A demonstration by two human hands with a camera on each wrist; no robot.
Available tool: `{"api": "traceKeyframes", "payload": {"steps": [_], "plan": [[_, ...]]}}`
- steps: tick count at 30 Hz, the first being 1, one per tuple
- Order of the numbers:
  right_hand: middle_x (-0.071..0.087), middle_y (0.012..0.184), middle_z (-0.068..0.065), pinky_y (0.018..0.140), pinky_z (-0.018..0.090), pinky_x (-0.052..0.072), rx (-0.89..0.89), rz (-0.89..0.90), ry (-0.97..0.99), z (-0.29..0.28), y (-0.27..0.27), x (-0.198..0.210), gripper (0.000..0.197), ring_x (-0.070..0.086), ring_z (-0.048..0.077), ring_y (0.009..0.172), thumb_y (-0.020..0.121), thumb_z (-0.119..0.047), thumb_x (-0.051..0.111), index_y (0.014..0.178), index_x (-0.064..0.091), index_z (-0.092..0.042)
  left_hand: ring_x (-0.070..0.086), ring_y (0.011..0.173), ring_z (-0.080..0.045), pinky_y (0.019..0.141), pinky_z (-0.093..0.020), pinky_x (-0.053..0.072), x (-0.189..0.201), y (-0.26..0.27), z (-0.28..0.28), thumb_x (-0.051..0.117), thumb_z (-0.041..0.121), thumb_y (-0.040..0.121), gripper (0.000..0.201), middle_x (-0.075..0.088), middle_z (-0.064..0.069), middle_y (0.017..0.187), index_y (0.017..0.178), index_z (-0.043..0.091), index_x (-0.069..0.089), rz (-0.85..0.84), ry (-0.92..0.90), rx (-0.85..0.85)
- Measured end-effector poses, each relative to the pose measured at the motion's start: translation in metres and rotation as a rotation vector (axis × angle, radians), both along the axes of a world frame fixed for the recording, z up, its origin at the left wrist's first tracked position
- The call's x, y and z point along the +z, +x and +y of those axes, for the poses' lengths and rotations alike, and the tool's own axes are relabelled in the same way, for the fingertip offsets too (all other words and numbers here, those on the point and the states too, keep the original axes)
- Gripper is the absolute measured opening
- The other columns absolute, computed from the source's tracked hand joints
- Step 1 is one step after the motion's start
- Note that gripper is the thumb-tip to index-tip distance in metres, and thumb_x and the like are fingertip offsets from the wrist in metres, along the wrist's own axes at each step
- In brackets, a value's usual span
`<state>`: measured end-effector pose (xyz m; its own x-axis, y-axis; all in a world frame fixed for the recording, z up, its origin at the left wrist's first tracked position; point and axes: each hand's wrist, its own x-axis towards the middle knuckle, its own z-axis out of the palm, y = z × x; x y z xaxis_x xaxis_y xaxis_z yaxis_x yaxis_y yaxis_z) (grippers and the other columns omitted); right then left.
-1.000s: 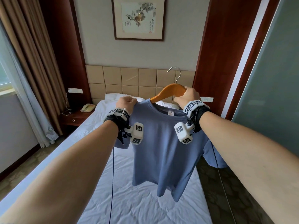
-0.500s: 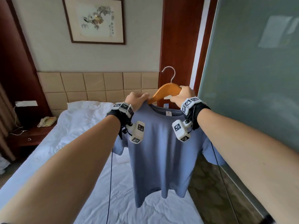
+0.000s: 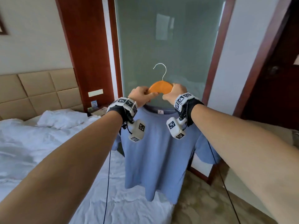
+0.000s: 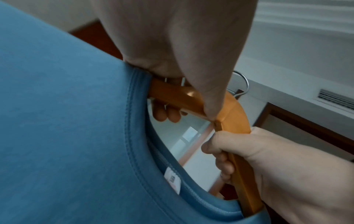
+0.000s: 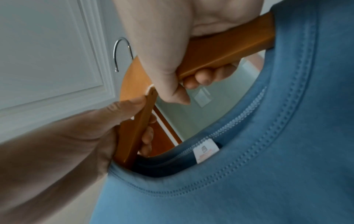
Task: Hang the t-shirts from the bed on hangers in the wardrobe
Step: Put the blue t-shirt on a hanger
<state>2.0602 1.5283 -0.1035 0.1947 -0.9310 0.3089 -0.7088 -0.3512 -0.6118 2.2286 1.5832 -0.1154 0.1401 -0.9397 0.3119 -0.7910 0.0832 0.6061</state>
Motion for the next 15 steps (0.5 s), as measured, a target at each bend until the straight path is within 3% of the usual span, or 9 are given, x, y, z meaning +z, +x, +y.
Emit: {"api": "traceKeyframes", "payload": {"steps": [4,6,12,15], "plan": [[0.065,0.087,0.003,0.066,0.033,0.052,-0.114,0.030,0.011,-0.010,-0.089,0.007,0.032,0.067,0.027,0.082,0.069,-0.022,0.072,0.098,0.060,-0.015,0.063,0.083,-0.024,0.074,-0.031,0.048,0.006,-0.090,-0.038,0.066,0.043,0.087,0.036,0.069,-0.004,0.088,0.106,0.013,0.064,-0.052,0.006,-0.126],[0.068,0.091,0.003,0.070,0.033,0.056,-0.160,0.029,0.012,-0.015,-0.138,0.011,0.037,0.068,0.026,0.083,0.069,-0.022,0.071,0.104,0.062,-0.017,0.061,0.091,-0.025,0.076,-0.030,0.045,0.009,-0.140,-0.055,0.073,0.035,0.081,0.042,0.066,-0.006,0.099,0.116,0.015,0.061,-0.076,0.008,-0.181],[0.063,0.097,0.001,0.066,0.028,0.044,-0.277,0.090,-0.024,-0.036,-0.296,0.026,0.038,0.062,0.023,0.085,0.073,-0.024,0.071,0.108,0.057,-0.019,0.055,0.076,-0.021,0.068,-0.028,0.037,0.020,-0.295,-0.110,0.070,0.034,0.086,0.026,0.054,0.001,0.074,0.100,0.014,0.060,-0.046,-0.037,-0.341],[0.060,0.090,-0.001,0.059,0.026,0.040,-0.333,0.122,-0.028,-0.048,-0.379,0.032,0.024,0.059,0.022,0.078,0.078,-0.024,0.067,0.098,0.054,-0.022,0.055,0.076,-0.022,0.070,-0.030,0.040,0.028,-0.371,-0.138,0.069,0.039,0.086,0.028,0.057,-0.001,0.080,0.096,0.016,0.057,-0.030,-0.049,-0.421]]}}
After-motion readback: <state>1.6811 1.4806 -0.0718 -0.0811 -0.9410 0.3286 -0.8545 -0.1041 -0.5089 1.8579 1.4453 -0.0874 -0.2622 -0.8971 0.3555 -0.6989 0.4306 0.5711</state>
